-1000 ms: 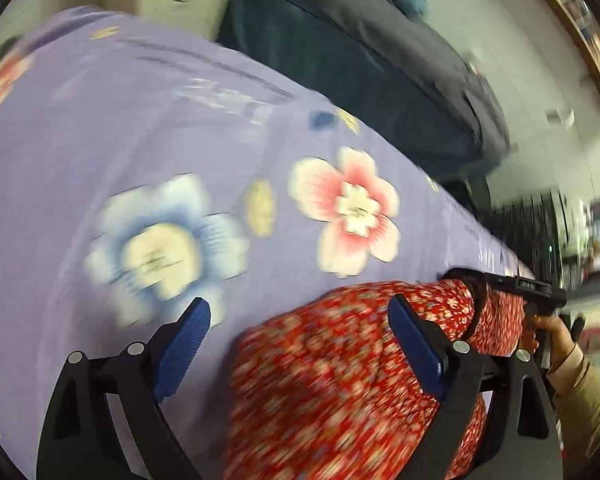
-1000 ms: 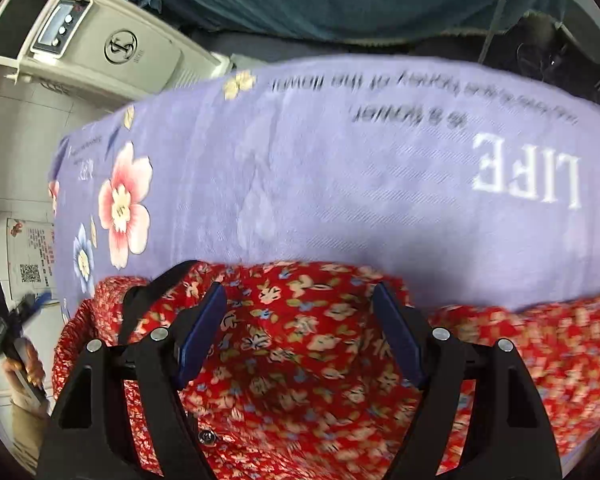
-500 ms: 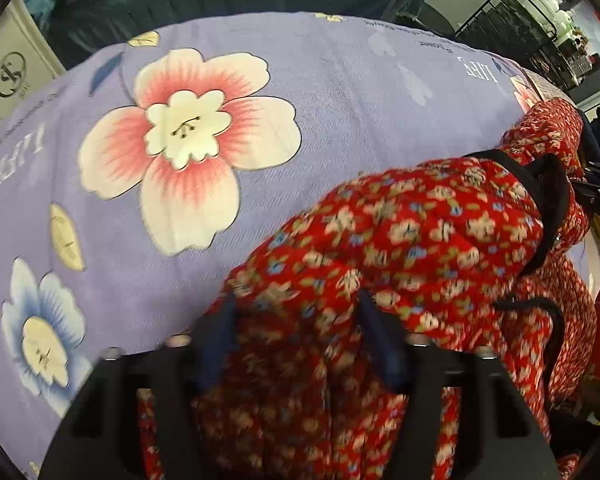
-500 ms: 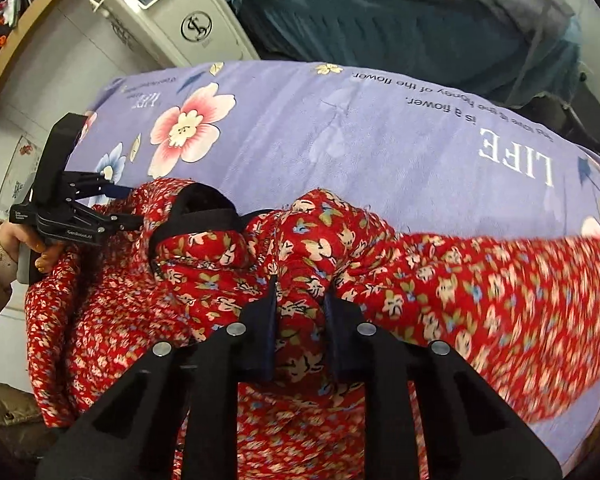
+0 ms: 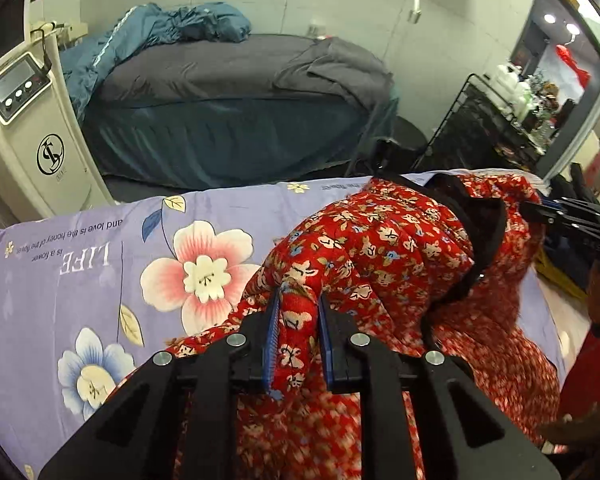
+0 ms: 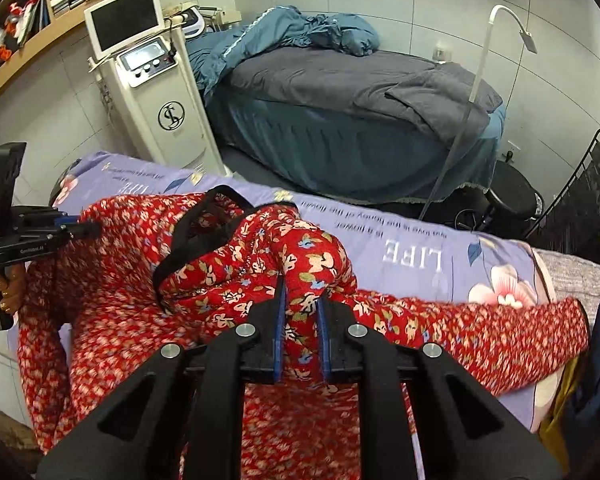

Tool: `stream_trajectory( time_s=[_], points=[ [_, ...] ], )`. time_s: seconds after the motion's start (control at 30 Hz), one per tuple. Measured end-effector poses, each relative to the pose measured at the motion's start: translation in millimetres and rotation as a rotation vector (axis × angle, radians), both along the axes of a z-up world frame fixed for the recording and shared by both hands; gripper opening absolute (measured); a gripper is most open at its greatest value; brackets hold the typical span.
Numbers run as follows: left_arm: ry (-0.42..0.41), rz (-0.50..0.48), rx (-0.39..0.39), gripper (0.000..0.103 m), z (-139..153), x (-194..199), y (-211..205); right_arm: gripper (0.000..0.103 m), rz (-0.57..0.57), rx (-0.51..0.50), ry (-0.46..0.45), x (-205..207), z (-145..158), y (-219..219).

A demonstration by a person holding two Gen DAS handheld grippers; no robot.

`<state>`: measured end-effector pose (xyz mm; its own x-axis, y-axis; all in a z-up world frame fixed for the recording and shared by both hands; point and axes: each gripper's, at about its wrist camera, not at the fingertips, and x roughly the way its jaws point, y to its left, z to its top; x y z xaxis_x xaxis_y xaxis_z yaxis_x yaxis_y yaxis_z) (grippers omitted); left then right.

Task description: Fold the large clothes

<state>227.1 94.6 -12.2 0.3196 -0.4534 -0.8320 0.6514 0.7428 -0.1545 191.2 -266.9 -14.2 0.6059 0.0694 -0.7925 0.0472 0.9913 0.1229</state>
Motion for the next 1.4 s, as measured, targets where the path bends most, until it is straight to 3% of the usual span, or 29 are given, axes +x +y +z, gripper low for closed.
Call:
stream_trajectory(
  time_s=[0.03,0.07,0.1,0.13,0.23,0.3,0.37,0.43,0.53,0.63,0.8,0.9,1.03,1.07,1.13,1.17,1.23,1.3,1.4],
  points=[
    [0.004,0.043,0.037,0.021,-9.3,7.6,-9.8,0.036,-0.009,0.002,0.005,11.5,-5.9,-6.0],
    [0.011,0.072,0.057,0.029,-16.3,11.0,-15.8,0.06,-0.026,-0.015,-0.008,22.5,-12.1,-10.6],
    [0.029,0.111,0.074,0.045,-25.9,16.8,-20.4,0.087,-0.04,-0.038,-0.017,28.8,-15.4,-15.3],
    [0.051,0.138,0.082,0.051,-30.0,22.1,-19.2,0.09,-0.054,-0.065,-0.003,35.6,-22.6,-17.2],
    [0.1,0.239,0.122,0.065,-33.1,22.4,-9.5,0.09,-0.067,-0.027,0.062,37.2,-34.6,-13.0],
    [0.122,0.267,0.069,0.079,-24.7,10.3,8.6,0.09,-0.006,0.05,0.055,16.0,-38.0,-10.6],
    [0.114,0.326,0.042,0.088,-11.7,-7.6,38.8,0.09,0.044,0.035,0.098,-14.2,-52.3,-3.9],
    [0.112,0.382,0.042,0.089,-6.5,-24.5,64.8,0.09,0.074,0.028,0.169,-45.2,-72.5,-3.4],
    [0.121,0.461,0.101,0.089,-2.5,-60.3,96.3,0.09,0.079,0.079,0.297,-94.9,-108.0,-13.6],
    [0.169,0.524,0.133,0.089,-1.3,-96.9,115.0,0.09,0.062,0.067,0.401,-140.2,-134.7,-20.9],
    [0.329,0.582,0.02,0.09,-3.7,-145.7,106.1,0.09,0.057,0.008,0.427,-169.6,-142.9,-24.5],
    [0.407,0.552,0.093,0.09,-13.7,-166.5,74.3,0.09,0.056,0.047,0.407,-169.5,-136.3,-26.0],
    [0.413,0.504,0.207,0.09,-32.0,-195.8,32.4,0.09,0.057,0.076,0.361,-161.3,-121.4,-22.0],
    [0.392,0.486,0.241,0.09,-35.6,-200.4,26.6,0.09,0.058,0.079,0.354,-159.9,-118.1,-20.5],
    [0.274,0.438,0.373,0.088,-44.1,-209.7,15.8,0.09,0.06,0.084,0.346,-160.1,-114.5,-18.2],
    [0.249,0.426,0.414,0.078,-47.8,-212.6,17.7,0.09,0.06,0.084,0.346,-161.7,-114.4,-18.5],
    [0.256,0.438,0.395,0.059,-48.6,-213.0,31.9,0.09,0.059,0.078,0.343,-162.0,-113.9,-18.4],
    [0.246,0.472,0.398,0.028,-45.4,-209.2,50.6,0.09,0.046,0.065,0.336,-164.4,-113.0,-21.8],
    [0.233,0.584,0.393,0.02,-36.2,-190.5,101.4,0.09,0.007,0.072,0.34,-170.0,-113.4,-32.4]
  ],
)
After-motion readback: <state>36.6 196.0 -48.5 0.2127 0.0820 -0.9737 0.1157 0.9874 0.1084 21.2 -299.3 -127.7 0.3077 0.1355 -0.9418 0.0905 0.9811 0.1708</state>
